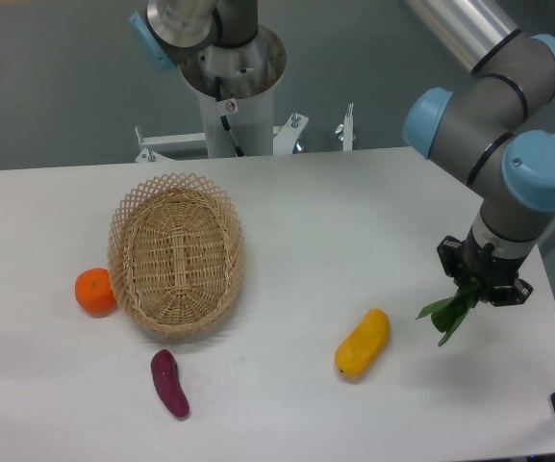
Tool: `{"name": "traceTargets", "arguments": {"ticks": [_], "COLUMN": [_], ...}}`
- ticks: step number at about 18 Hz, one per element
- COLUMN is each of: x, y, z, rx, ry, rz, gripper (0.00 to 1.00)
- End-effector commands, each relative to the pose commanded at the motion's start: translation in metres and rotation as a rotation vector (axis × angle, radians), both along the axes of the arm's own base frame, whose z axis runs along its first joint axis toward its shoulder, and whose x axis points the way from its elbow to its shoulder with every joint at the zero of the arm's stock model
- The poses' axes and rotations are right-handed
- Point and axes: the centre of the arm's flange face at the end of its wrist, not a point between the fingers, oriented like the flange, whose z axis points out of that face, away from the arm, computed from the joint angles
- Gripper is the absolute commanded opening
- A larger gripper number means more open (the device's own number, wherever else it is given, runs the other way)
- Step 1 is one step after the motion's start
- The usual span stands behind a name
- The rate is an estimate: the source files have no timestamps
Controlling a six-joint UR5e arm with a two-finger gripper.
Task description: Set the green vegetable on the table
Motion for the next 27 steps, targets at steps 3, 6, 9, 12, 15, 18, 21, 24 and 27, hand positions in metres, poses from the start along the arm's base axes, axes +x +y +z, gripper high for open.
{"name": "traceTargets", "arguments": {"ticks": [3,6,9,12,15,18,21,24,27], "x": [0.0,0.0,0.0,0.003,0.006,0.021,0.057,0.087,0.118], "y": [0.0,0.0,0.0,0.003,0.006,0.024,0.065,0.1,0.122], "z": [0.001,0.001,0.001,0.001,0.001,-0.003,-0.015,-0.024,-0.032], "rx": [-0.001,-0.005,-0.014,-0.04,-0.039,-0.034,-0.031,-0.02,-0.021], "ry": [0.002,0.002,0.008,0.021,0.019,0.008,-0.011,-0.005,-0.011], "rz": [0.0,0.002,0.004,-0.001,-0.004,0.007,0.042,0.06,0.049], "gripper": [0.03,0.03,0.04,0.04,0.04,0.04,0.04,0.04,0.04]}}
